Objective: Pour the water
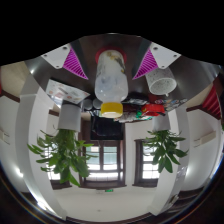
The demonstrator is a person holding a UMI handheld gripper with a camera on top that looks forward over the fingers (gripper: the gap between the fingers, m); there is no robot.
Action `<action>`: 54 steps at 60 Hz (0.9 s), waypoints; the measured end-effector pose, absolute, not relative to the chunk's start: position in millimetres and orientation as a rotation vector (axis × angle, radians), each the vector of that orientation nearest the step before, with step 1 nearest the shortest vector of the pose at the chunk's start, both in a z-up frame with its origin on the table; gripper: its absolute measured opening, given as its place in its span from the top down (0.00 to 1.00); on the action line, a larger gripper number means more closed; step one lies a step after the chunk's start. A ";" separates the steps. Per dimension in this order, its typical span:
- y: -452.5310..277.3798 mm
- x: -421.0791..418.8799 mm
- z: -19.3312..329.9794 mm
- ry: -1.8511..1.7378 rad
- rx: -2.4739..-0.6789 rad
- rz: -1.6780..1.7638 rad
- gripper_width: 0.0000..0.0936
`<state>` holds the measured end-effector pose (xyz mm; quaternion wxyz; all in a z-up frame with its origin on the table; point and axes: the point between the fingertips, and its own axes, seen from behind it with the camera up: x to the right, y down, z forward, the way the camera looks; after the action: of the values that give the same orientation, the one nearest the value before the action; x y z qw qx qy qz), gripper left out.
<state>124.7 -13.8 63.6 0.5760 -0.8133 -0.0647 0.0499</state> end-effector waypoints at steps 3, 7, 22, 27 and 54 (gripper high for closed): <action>-30.0 127.0 63.1 -0.127 -1.917 0.101 0.08; -55.7 130.9 65.0 -0.092 -1.926 0.059 0.08; -133.5 115.5 100.8 0.022 -1.897 0.000 0.08; -148.4 106.2 111.0 0.022 -1.886 -0.010 0.08; -173.4 80.4 147.2 0.000 -1.810 -0.012 0.08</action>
<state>80.4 -173.4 147.2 0.6177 -0.7864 0.0001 -0.0054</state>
